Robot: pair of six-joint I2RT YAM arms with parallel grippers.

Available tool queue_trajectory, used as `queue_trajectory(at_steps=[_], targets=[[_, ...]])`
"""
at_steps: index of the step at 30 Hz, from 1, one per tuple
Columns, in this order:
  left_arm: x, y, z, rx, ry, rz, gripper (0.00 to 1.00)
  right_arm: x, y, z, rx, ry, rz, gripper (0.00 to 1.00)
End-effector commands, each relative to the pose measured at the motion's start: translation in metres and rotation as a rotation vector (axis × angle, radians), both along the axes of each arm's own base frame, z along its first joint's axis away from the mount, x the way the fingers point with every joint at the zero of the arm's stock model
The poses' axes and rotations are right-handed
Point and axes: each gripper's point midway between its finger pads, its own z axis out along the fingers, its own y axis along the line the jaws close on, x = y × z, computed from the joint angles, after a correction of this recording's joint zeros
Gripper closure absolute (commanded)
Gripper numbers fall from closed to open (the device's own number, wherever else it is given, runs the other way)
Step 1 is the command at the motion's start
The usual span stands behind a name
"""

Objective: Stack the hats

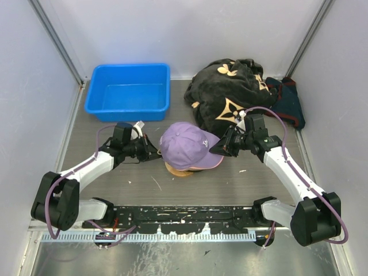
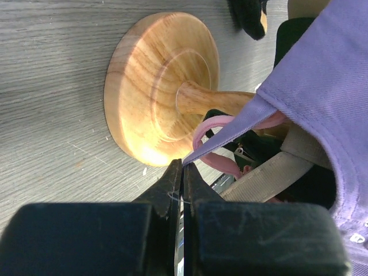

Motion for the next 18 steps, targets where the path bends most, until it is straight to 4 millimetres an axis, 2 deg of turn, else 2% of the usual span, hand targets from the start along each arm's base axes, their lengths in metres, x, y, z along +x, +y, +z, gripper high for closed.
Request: queue_trajectory(at_steps=[1,5,9,13,14,18], targets=[[-0.011,0.011,-0.027,0.071,0.053,0.005,0.94,0.005,0.003,0.004,0.011,-0.038,0.004,0.86],[-0.012,0.01,-0.03,0.068,0.066,0.0,0.95,0.006,0.003,0.005,0.013,-0.039,0.005,0.86],[-0.009,0.01,-0.022,0.071,0.05,0.002,0.9,0.006,0.003,0.005,0.013,-0.041,0.005,0.86],[-0.003,0.01,-0.006,0.078,0.015,0.004,0.81,0.006,0.003,0.006,0.014,-0.045,0.005,0.86],[-0.001,0.01,0.006,0.067,-0.019,0.005,0.8,0.006,0.003,0.007,0.015,-0.046,0.005,0.86],[0.003,0.009,0.033,0.051,-0.087,0.012,0.74,0.006,0.004,0.007,0.016,-0.046,0.007,0.86]])
